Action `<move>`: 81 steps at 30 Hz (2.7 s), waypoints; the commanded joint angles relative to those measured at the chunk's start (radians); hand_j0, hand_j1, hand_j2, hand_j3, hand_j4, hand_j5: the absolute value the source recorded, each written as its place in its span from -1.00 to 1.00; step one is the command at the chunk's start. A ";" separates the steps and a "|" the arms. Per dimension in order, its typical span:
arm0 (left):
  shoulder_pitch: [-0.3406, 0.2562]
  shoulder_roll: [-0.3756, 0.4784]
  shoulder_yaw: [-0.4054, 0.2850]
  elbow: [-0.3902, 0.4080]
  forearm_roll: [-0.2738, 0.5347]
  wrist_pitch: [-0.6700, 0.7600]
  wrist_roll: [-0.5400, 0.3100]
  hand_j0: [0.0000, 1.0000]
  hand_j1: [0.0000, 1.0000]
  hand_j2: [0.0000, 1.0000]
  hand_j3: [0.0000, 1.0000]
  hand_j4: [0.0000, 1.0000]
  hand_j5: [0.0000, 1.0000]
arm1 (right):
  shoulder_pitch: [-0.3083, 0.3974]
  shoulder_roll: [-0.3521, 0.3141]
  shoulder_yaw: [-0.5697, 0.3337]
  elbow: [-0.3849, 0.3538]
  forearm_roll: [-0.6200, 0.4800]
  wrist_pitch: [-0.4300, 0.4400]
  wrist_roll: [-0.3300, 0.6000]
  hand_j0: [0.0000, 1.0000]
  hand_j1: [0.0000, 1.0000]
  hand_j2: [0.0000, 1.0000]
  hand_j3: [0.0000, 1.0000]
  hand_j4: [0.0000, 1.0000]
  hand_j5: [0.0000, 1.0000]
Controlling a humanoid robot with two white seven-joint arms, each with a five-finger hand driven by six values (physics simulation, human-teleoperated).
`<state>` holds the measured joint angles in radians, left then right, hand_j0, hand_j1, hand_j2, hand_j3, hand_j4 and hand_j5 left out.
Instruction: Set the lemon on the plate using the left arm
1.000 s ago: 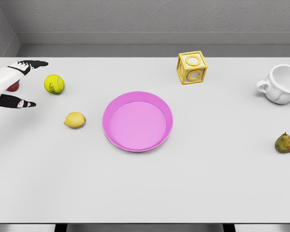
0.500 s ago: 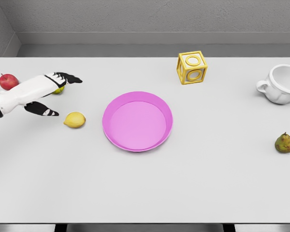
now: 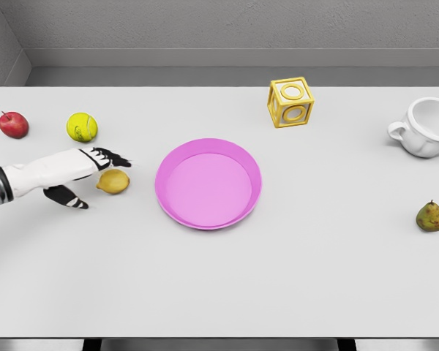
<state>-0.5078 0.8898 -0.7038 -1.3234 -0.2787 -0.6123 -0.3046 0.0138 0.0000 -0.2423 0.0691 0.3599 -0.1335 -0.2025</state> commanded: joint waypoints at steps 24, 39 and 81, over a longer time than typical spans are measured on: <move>-0.020 -0.051 0.014 0.021 -0.053 0.001 -0.002 0.94 0.94 0.94 0.94 0.94 0.94 | 0.000 0.000 0.000 0.000 -0.001 0.000 0.000 1.00 1.00 1.00 1.00 1.00 1.00; -0.015 -0.058 0.010 0.021 -0.094 0.001 -0.002 0.35 0.35 0.35 0.35 0.35 0.35 | 0.000 0.000 0.000 0.000 -0.001 0.000 0.000 1.00 1.00 1.00 1.00 1.00 1.00; -0.017 -0.051 0.035 -0.062 -0.083 0.001 -0.001 0.08 0.08 0.08 0.08 0.08 0.08 | 0.000 0.000 0.000 0.000 0.001 0.000 0.000 1.00 1.00 1.00 1.00 1.00 1.00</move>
<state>-0.5246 0.8375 -0.6735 -1.3770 -0.3718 -0.6121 -0.3056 0.0138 0.0000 -0.2423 0.0691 0.3600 -0.1335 -0.2025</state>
